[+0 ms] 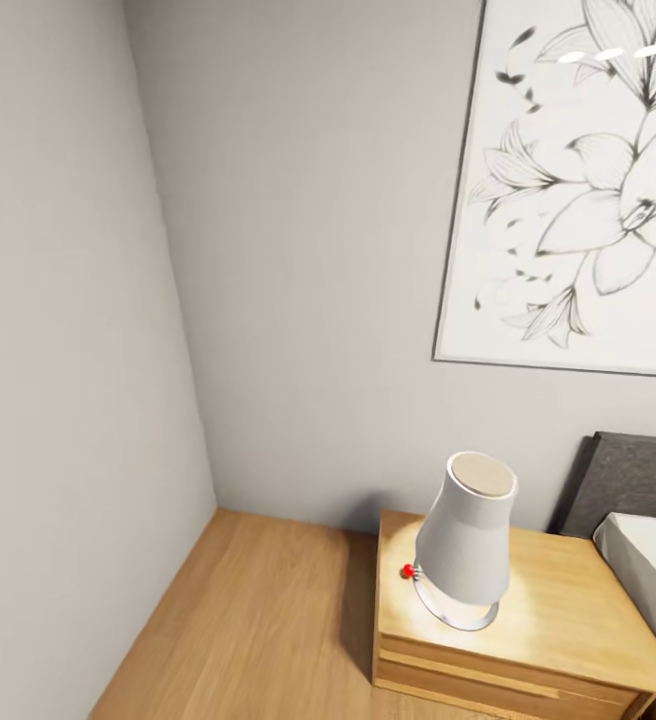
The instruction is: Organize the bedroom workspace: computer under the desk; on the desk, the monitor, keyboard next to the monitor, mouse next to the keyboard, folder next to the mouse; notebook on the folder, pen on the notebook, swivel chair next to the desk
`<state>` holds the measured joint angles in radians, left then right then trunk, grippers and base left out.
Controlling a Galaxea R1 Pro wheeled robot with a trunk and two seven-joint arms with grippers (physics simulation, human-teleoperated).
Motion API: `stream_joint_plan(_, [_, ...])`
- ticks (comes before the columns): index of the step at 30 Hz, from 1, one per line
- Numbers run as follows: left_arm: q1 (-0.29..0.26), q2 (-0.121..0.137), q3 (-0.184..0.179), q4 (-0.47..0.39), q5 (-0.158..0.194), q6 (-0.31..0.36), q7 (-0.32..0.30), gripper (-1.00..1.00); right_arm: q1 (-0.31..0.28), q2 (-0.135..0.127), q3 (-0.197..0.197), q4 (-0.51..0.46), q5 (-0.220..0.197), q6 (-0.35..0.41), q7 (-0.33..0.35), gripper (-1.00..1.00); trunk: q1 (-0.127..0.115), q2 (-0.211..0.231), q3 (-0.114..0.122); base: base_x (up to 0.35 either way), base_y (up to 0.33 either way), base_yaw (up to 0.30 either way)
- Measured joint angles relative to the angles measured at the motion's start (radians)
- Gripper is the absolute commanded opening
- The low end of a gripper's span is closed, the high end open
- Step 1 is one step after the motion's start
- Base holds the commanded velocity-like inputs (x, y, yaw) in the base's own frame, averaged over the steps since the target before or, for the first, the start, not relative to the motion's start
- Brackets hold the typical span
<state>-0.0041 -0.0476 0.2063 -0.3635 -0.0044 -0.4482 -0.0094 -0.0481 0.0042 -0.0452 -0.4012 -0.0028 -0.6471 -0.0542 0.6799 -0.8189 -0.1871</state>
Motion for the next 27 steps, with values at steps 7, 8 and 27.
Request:
stream_joint_plan(7, [0.0, 0.001, 0.0, 0.015, 0.0, 0.001, 0.001, 1.0, 0.0, 0.001, 0.001, 0.0, 0.0, 0.004, 0.0, 1.0, 0.0, 0.0, -0.005, 0.0, 0.0, -0.251])
stream_joint_plan(8, [0.0, 0.001, 0.0, 0.016, 0.0, 0.001, 0.001, 1.0, 0.0, 0.001, 0.001, 0.0, 0.0, 0.005, 0.0, 1.0, 0.0, 0.0, -0.006, 0.0, 0.0, -0.222])
stream_joint_plan(27, [0.0, 0.001, -0.001, 0.019, -0.001, 0.001, 0.001, 1.0, 0.0, 0.003, 0.003, 0.0, 0.0, 0.007, -0.001, 1.0, 0.0, 0.0, -0.033, 0.0, 0.0, -0.16])
